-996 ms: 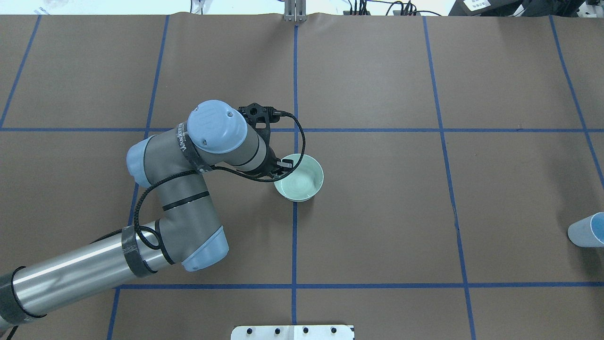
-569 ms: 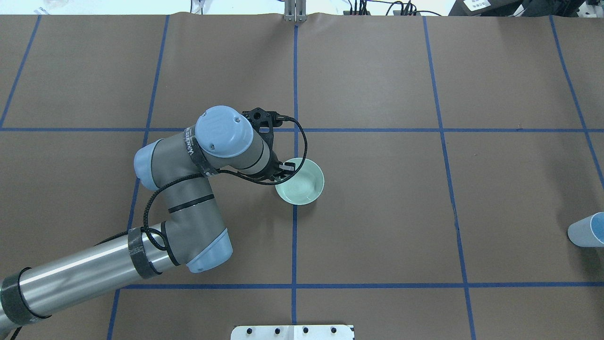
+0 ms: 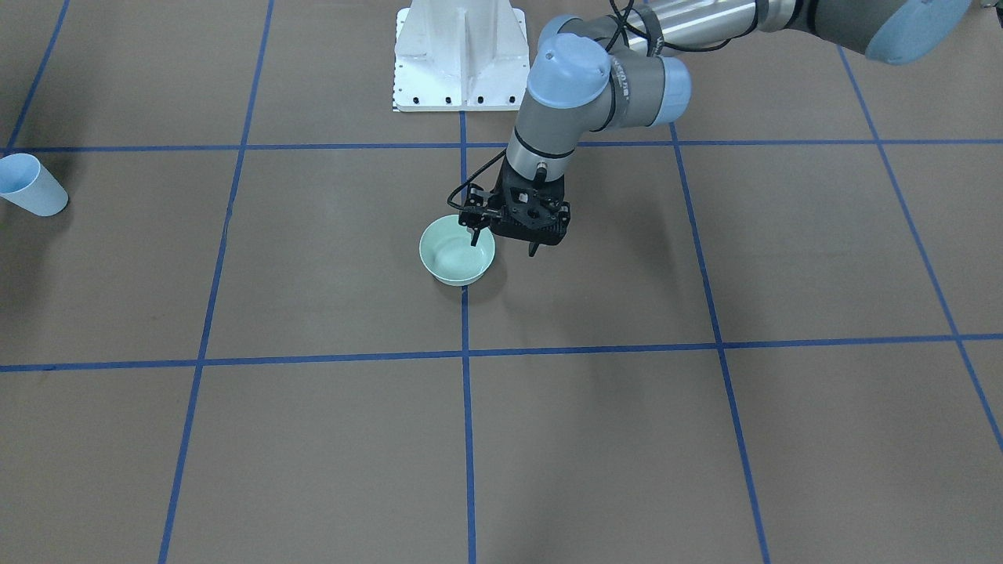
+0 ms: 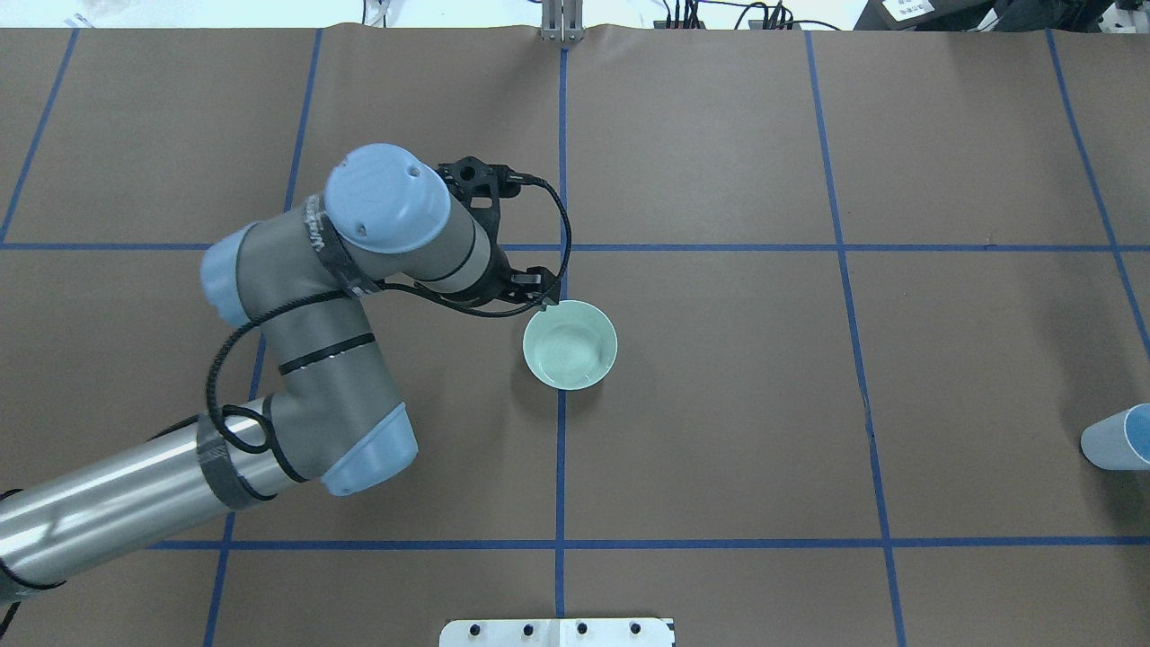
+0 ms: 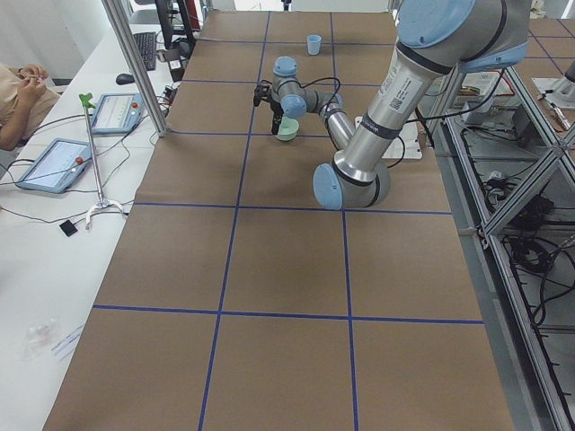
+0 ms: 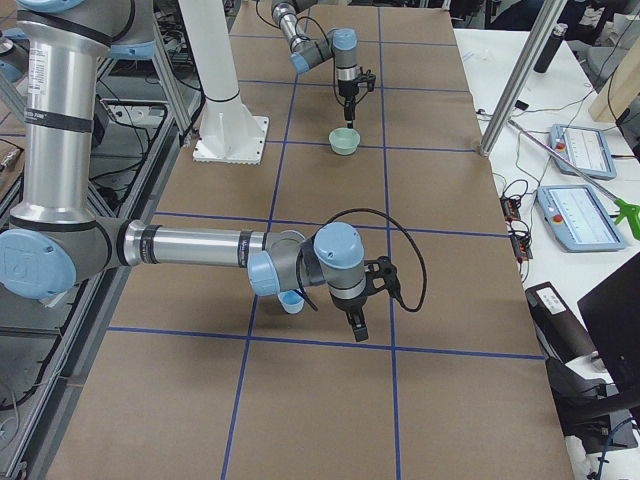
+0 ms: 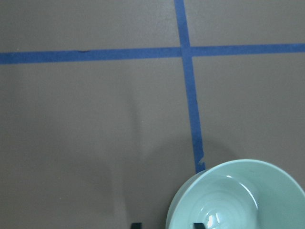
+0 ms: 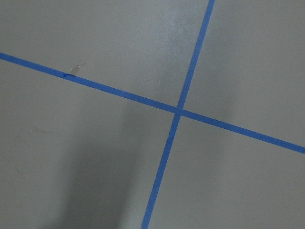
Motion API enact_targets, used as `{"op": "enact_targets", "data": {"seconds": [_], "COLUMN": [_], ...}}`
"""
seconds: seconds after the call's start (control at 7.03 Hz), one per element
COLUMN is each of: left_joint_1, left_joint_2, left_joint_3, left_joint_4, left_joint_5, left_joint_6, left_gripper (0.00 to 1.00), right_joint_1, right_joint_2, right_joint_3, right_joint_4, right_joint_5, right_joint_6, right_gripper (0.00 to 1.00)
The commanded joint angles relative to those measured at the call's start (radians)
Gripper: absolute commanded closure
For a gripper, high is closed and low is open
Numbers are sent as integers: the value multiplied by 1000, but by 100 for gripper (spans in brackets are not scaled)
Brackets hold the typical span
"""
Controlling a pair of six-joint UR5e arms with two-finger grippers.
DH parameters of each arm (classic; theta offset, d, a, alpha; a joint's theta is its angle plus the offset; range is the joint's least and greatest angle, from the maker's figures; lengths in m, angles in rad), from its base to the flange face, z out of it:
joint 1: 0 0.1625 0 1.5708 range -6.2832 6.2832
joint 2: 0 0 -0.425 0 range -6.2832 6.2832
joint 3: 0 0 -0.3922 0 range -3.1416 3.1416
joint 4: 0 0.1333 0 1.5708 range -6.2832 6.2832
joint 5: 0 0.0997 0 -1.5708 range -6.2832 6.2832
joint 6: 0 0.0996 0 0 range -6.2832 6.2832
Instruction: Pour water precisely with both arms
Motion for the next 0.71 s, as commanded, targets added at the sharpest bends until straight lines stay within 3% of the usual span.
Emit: {"op": "enact_targets", "data": {"seconds": [0.0, 0.28, 0.57], "left_joint_1": [-106, -273, -478], "left_joint_2": [168, 338, 467], "left_joint_3": [-250, -324, -314], "left_joint_4": [169, 194, 200], "left_joint_5": [-63, -175, -182], "left_joint_6": [221, 461, 823], "left_gripper": [0, 0, 0], "right_joint_1": [-1, -47, -127], "right_joint_2": [-14, -71, -207], "right_joint_3": [56, 181, 383], "right_joint_4": [0, -3, -3], "right_joint_5": [27, 30, 21], "right_joint_6": [124, 299, 534], "right_gripper": [0, 0, 0]}}
